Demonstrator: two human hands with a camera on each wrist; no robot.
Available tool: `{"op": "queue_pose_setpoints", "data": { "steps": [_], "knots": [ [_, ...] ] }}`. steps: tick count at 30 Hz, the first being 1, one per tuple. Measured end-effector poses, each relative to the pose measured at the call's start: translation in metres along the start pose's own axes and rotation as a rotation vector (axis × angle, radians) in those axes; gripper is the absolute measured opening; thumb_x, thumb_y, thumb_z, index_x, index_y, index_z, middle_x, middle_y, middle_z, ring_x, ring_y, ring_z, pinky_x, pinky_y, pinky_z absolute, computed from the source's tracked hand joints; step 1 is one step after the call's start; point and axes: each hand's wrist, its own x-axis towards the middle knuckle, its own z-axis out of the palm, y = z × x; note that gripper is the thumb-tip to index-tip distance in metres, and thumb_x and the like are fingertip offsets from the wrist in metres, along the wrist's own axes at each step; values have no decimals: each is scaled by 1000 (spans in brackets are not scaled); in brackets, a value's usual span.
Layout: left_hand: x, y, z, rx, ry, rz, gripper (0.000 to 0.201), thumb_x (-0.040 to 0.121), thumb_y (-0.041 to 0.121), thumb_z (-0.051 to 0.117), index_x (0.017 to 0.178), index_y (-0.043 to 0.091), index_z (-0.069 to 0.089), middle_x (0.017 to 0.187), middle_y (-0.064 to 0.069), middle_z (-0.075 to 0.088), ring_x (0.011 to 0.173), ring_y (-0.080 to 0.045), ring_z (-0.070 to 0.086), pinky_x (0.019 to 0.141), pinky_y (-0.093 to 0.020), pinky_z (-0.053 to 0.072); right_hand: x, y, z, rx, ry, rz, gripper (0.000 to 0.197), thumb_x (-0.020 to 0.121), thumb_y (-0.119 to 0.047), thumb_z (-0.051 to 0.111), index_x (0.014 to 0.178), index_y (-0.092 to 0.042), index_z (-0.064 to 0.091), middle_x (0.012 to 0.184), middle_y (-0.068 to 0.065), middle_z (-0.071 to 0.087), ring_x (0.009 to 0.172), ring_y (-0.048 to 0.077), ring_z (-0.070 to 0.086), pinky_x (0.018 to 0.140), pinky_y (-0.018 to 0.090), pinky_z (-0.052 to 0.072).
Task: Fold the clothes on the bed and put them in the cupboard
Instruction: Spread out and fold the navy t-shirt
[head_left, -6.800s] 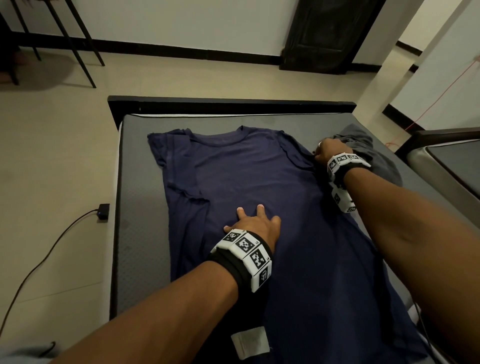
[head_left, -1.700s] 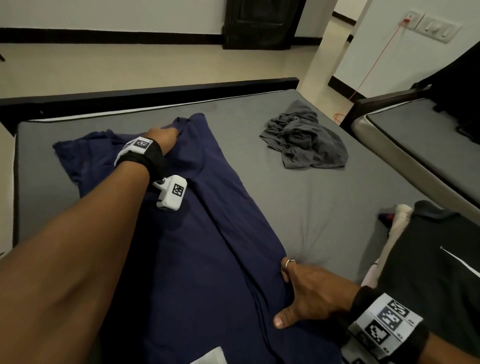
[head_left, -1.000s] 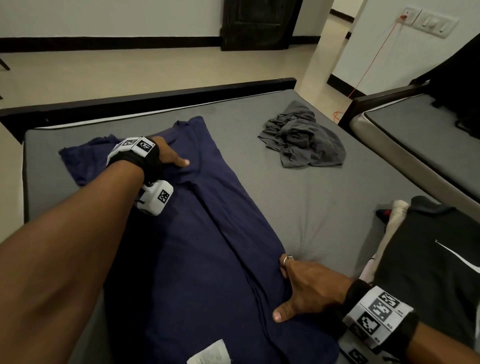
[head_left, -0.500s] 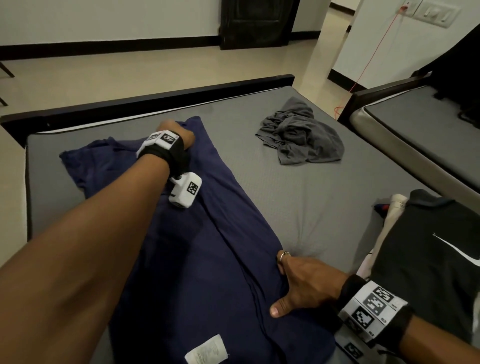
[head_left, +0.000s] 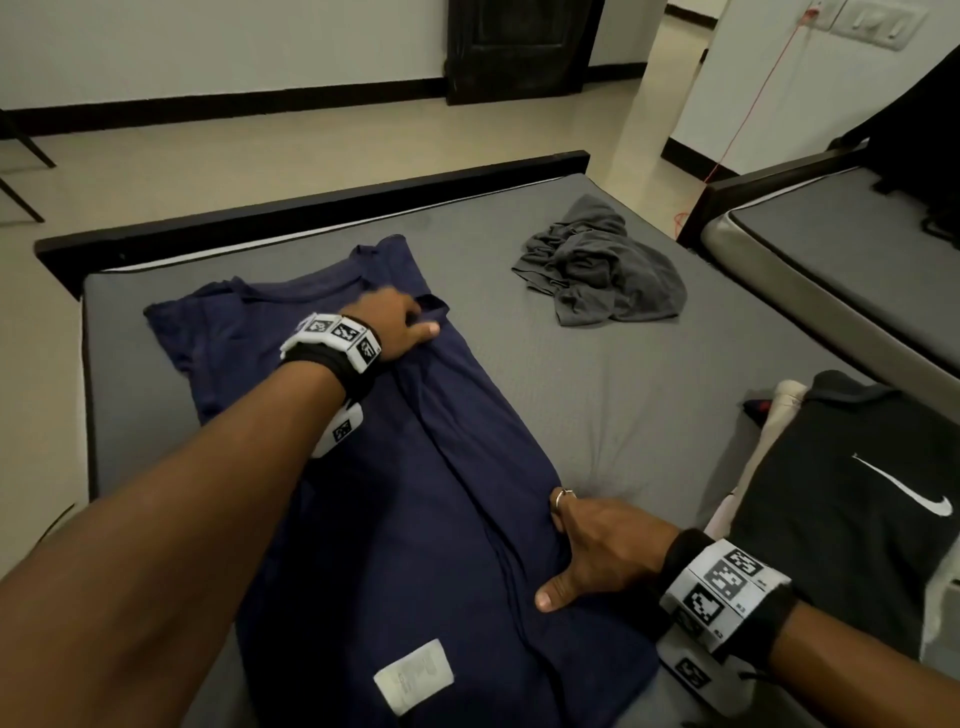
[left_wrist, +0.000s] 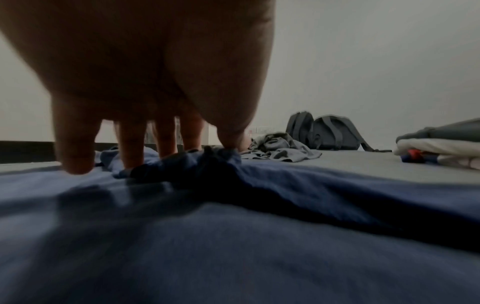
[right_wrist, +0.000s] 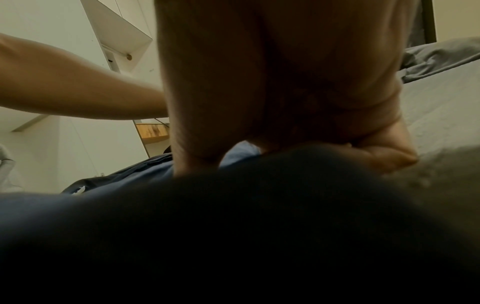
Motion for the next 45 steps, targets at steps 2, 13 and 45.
{"op": "queue_pose_setpoints", "data": {
  "steps": [2, 13, 45],
  "knots": [
    [-7, -5, 13, 19, -65, -26, 67, 92, 64, 49, 137, 15, 53, 138, -9, 55, 120, -31, 55, 99, -49, 46, -1, 1, 1, 16, 1, -4, 85, 61, -67, 84, 117, -25, 35, 94, -23, 46, 96, 10, 52, 84, 24, 40],
    [-125, 51, -19, 183, -64, 7, 40, 93, 51, 55, 117, 20, 61, 129, -8, 51, 113, -33, 56, 92, -48, 49, -7, 2, 2, 91, 12, -15, 91, 63, -58, 88, 128, -17, 40, 123, -8, 55, 114, 17, 57, 97, 32, 46],
    [-382, 148, 35, 496, -522, 106, 14, 92, 9, 56, 102, 8, 66, 99, -9, 63, 95, -26, 66, 67, -31, 44, -112, 29, 55, 346, 577, -18, 33, 95, -17, 64, 115, -27, 40, 70, 9, 67, 62, 19, 66, 55, 25, 45]
  ]
}}
